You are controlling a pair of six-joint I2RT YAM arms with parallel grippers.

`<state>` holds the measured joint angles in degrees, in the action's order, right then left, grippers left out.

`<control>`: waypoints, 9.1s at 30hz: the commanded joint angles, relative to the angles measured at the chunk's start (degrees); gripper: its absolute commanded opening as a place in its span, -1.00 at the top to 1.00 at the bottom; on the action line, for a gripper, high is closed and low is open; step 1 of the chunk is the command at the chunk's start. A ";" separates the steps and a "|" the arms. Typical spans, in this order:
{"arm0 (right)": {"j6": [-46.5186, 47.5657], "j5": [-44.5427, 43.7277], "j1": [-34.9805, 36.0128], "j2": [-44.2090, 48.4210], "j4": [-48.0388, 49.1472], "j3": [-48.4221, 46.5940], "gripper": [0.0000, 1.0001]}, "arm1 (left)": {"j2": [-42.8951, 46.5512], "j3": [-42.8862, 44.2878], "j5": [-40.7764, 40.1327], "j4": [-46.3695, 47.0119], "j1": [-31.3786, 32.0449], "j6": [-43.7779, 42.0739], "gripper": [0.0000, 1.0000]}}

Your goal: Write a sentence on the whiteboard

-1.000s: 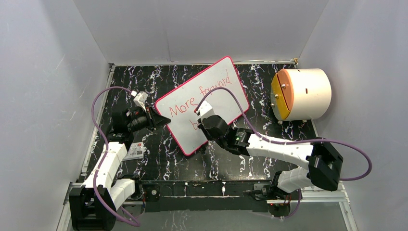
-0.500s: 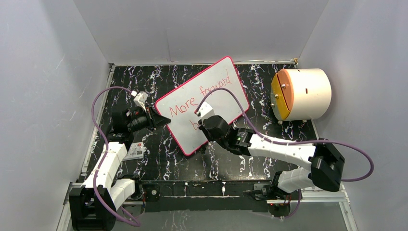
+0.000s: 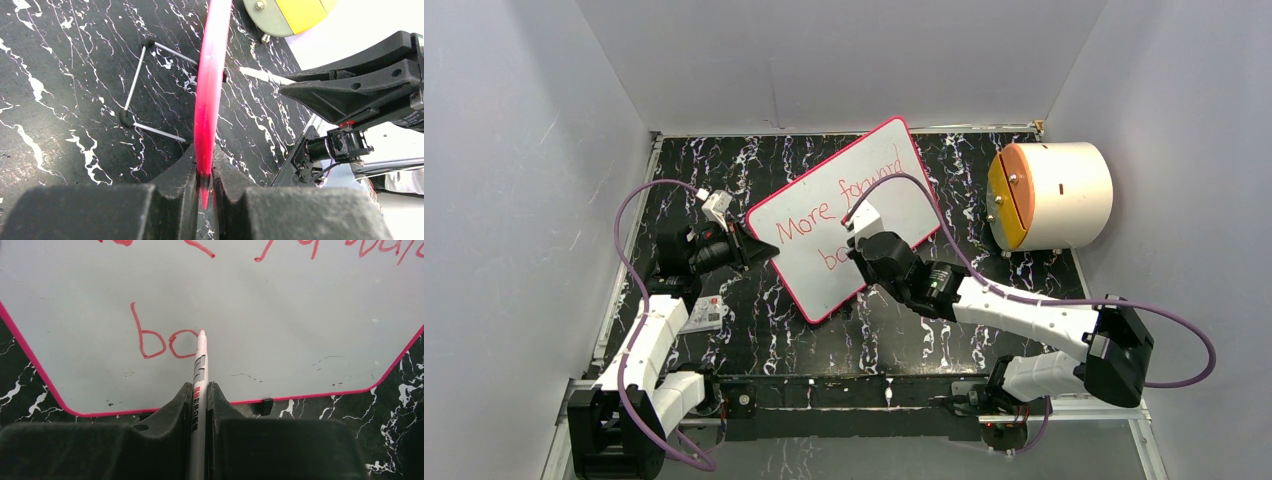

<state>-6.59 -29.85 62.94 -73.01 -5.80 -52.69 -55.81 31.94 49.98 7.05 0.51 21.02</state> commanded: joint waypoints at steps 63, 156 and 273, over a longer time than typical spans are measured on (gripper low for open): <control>1.46 5.64 -4.61 -1.09 1.26 2.38 1.00 | -1.66 0.58 -4.63 -5.20 -0.43 -2.12 1.00; 3.94 8.50 -8.01 -1.28 8.13 3.60 1.00 | -2.28 0.58 -4.65 -5.59 -0.43 -2.38 1.00; 4.17 4.93 -9.90 2.63 4.34 5.71 1.00 | -2.46 0.75 -5.31 -6.24 -0.43 -2.82 1.00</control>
<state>-2.74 -23.24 53.58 -73.17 -3.90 -46.98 -56.90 32.75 50.41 5.93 0.51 20.56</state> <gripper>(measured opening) 0.195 0.086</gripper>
